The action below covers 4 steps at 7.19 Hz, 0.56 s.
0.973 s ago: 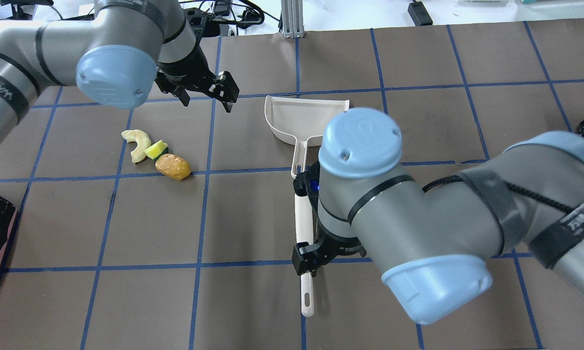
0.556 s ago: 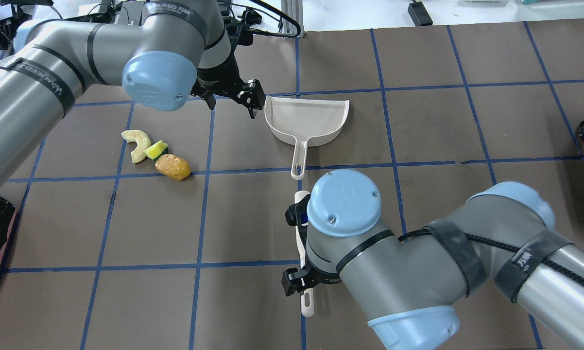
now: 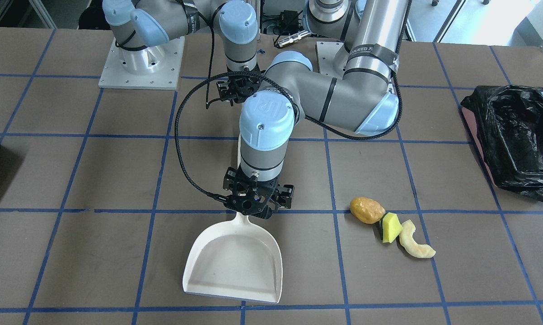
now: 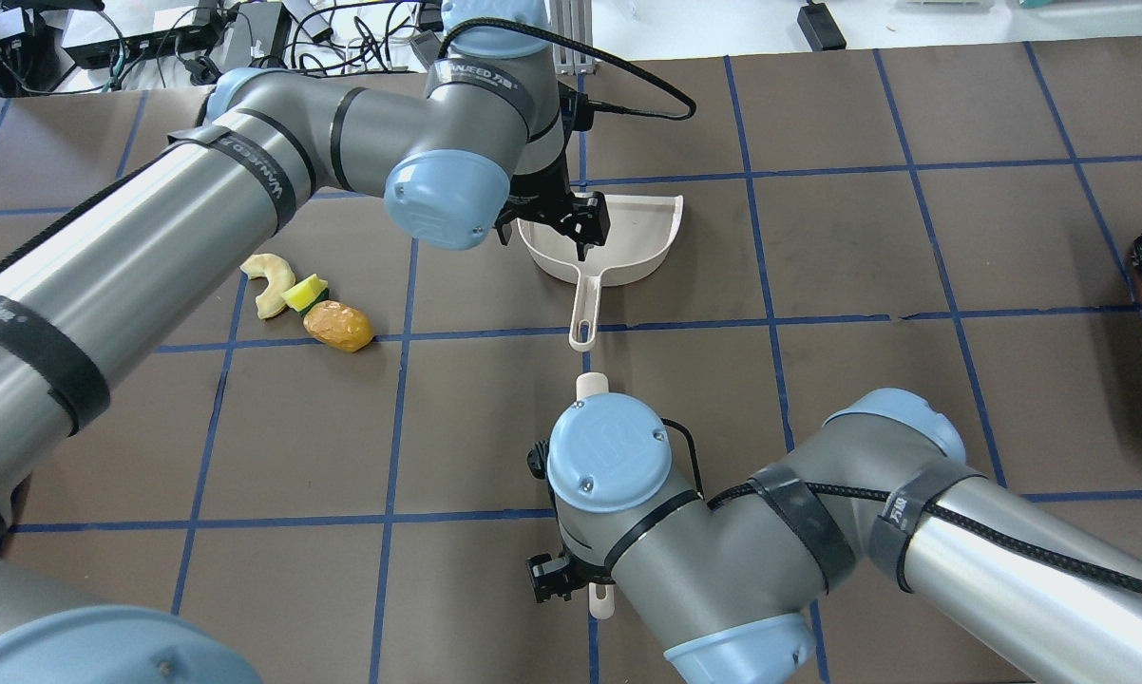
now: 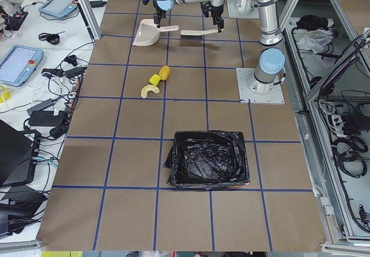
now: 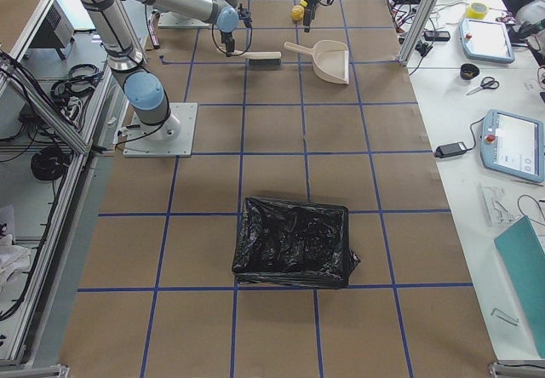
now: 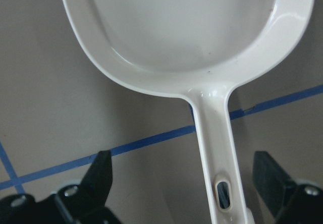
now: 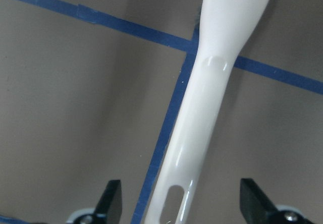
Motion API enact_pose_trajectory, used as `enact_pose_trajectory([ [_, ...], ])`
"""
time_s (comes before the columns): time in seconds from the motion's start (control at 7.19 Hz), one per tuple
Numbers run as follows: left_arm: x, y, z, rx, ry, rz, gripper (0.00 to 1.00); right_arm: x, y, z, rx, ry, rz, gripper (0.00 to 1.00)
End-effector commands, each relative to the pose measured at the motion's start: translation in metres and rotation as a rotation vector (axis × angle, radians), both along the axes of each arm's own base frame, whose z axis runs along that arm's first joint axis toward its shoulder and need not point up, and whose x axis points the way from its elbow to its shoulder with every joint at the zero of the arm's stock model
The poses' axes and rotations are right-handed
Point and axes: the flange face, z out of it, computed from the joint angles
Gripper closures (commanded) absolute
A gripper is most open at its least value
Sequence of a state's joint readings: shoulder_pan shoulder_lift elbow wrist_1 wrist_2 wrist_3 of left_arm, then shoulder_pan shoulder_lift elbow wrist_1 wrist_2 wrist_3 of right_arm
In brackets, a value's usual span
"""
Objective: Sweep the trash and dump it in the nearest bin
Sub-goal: 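Close the right gripper on the brush handle while the left grips the dustpan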
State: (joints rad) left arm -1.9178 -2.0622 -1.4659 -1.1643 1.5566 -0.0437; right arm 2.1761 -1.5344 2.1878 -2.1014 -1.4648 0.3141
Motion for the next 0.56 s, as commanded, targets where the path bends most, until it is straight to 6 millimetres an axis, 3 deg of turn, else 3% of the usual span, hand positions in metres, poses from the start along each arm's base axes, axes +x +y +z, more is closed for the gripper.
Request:
enact_pose_trajectory([
  [0.0, -0.023, 0.014, -0.026, 0.041, -0.021, -0.028, 0.0, 0.0, 0.001, -0.003, 0.014, 0.02, -0.1, 0.16],
  [0.42, -0.021, 0.036, -0.041, 0.091, -0.048, -0.038, 0.0, 0.005, -0.001, -0.01, 0.043, 0.011, -0.132, 0.33],
])
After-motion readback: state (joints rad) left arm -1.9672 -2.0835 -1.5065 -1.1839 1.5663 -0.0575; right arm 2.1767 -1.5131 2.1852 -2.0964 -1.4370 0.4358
